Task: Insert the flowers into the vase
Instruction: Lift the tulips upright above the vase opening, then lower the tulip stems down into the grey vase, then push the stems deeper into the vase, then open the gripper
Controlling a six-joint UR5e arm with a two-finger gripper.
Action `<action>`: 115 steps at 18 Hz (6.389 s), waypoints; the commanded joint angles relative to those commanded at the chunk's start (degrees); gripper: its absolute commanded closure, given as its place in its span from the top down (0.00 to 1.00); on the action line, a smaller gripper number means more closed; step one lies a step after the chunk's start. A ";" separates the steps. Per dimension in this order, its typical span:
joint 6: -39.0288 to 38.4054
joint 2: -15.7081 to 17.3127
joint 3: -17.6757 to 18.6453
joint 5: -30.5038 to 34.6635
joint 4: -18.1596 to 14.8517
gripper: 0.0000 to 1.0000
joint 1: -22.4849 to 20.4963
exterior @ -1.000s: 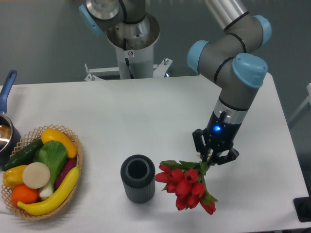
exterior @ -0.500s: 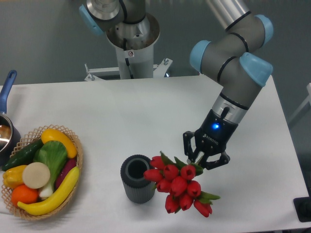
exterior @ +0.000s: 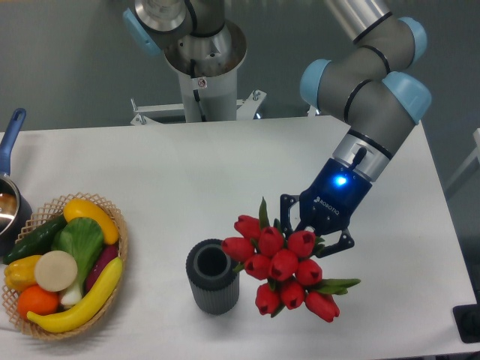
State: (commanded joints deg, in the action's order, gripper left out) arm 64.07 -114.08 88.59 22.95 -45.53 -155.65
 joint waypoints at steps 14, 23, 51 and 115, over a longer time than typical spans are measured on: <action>-0.26 0.35 -0.88 -9.59 0.79 0.08 2.55; -0.35 0.44 -2.11 -12.92 0.79 0.08 3.95; 3.77 0.62 6.58 -14.07 3.69 0.11 6.15; 19.16 -2.81 16.96 -11.96 3.78 1.00 3.16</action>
State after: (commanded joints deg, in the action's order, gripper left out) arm 83.23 -116.89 105.56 10.99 -41.75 -152.49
